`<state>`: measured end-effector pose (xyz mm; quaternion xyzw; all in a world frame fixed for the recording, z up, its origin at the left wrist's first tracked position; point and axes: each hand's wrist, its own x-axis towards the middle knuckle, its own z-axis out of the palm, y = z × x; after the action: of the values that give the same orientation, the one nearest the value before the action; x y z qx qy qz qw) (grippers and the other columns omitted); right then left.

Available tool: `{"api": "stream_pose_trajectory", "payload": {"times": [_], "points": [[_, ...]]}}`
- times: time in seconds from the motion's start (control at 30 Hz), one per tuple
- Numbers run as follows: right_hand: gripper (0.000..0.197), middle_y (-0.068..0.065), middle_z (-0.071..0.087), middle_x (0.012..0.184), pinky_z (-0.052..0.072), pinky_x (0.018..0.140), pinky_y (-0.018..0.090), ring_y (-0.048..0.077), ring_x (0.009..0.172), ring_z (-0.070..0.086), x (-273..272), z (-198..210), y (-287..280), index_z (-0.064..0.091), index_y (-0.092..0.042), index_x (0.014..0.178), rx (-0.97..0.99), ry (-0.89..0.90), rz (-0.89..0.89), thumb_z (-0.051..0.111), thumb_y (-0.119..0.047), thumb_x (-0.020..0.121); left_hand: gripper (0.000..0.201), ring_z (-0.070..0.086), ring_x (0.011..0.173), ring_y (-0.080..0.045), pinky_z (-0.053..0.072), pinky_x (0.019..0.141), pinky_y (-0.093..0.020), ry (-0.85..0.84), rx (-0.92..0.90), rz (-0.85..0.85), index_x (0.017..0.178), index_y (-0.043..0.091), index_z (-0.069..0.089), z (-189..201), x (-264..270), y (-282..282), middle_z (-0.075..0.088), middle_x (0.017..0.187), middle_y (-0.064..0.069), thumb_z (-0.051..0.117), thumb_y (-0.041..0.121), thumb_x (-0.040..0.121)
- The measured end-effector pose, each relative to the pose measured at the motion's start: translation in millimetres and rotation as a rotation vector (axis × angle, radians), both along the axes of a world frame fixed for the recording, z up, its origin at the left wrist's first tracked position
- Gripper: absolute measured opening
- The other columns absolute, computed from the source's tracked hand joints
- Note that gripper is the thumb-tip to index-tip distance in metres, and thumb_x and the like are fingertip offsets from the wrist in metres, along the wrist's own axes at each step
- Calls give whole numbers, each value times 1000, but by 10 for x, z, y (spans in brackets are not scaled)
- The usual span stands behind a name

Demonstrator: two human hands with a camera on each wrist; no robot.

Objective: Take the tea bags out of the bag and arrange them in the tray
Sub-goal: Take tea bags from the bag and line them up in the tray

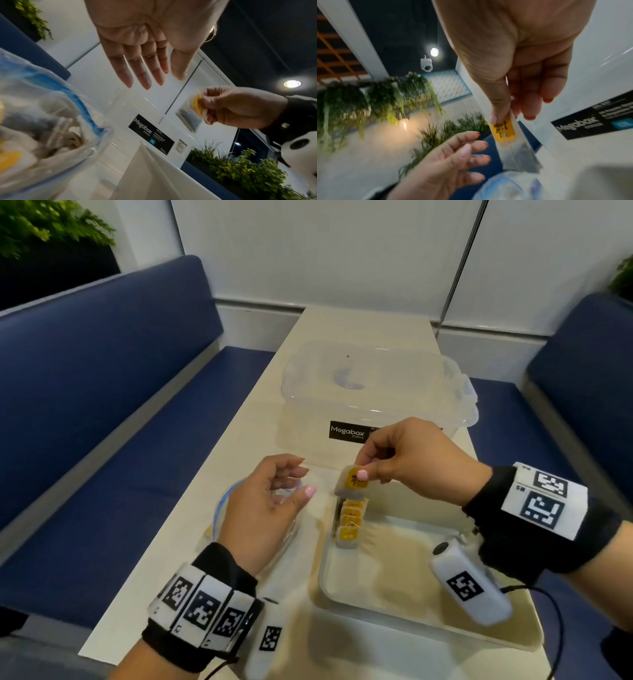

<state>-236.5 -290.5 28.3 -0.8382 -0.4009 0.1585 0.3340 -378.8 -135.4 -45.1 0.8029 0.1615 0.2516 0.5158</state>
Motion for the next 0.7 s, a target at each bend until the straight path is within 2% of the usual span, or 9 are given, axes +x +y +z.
{"api": "stream_pose_trajectory", "payload": {"times": [0.07, 0.17, 0.23, 0.3, 0.4, 0.53, 0.6, 0.7], "points": [[9, -9, 66, 63, 50, 62, 17, -1, 56, 57, 25, -73, -18, 71, -23, 71, -109, -50, 24, 80, -23, 72, 29, 61, 93, 2, 50, 80, -13, -7, -12, 41, 102, 35, 57, -65, -103, 64, 66, 97, 17, 70, 22, 80], [9, -15, 59, 57, 39, 57, 8, -7, 57, 55, -1, -214, -6, 70, -26, 71, -307, -149, 88, 78, -26, 74, 27, 62, 93, 1, 48, 81, -15, -1, -49, 88, 98, 35, 59, -152, -255, 159, 67, 95, 18, 71, 19, 80], [5, -12, 64, 64, 43, 63, 15, 0, 63, 58, -32, -328, 19, 73, -23, 76, -414, -188, 118, 76, -26, 75, 25, 61, 92, 4, 45, 80, -7, 1, -27, 120, 96, 35, 59, -202, -336, 207, 67, 95, 20, 71, 20, 80], [6, -8, 68, 70, 47, 69, 24, 10, 69, 60, -53, -443, 62, 74, -22, 80, -502, -212, 140, 74, -27, 76, 24, 61, 92, 6, 42, 77, -1, -5, -6, 150, 99, 30, 60, -234, -395, 239, 69, 93, 15, 70, 21, 80], [7, -12, 57, 61, 44, 66, 23, 10, 66, 54, -62, -590, 128, 74, -23, 83, -578, -213, 172, 72, -27, 78, 25, 60, 91, 6, 41, 76, 0, -7, 8, 166, 101, 28, 59, -250, -453, 257, 69, 92, 14, 67, 30, 77], [5, -14, 52, 57, 34, 51, 18, 3, 55, 46, -44, -747, 201, 72, -24, 80, -618, -237, 205, 68, -25, 78, 23, 60, 89, 8, 40, 75, 1, 26, 26, 177, 96, 36, 57, -292, -478, 267, 62, 99, 29, 64, 36, 73], [5, -15, 47, 53, 29, 48, 18, 2, 51, 43, -32, -803, 226, 71, -24, 78, -627, -264, 197, 67, -24, 78, 23, 60, 87, 8, 40, 75, 1, 33, 32, 186, 95, 35, 58, -318, -485, 273, 63, 97, 29, 63, 37, 73], [6, -15, 46, 53, 28, 47, 18, 7, 55, 45, -15, -871, 256, 71, -25, 78, -637, -279, 183, 65, -23, 78, 21, 60, 85, 5, 40, 73, 0, 36, 44, 198, 95, 34, 59, -343, -485, 287, 64, 97, 28, 64, 36, 74]]}}
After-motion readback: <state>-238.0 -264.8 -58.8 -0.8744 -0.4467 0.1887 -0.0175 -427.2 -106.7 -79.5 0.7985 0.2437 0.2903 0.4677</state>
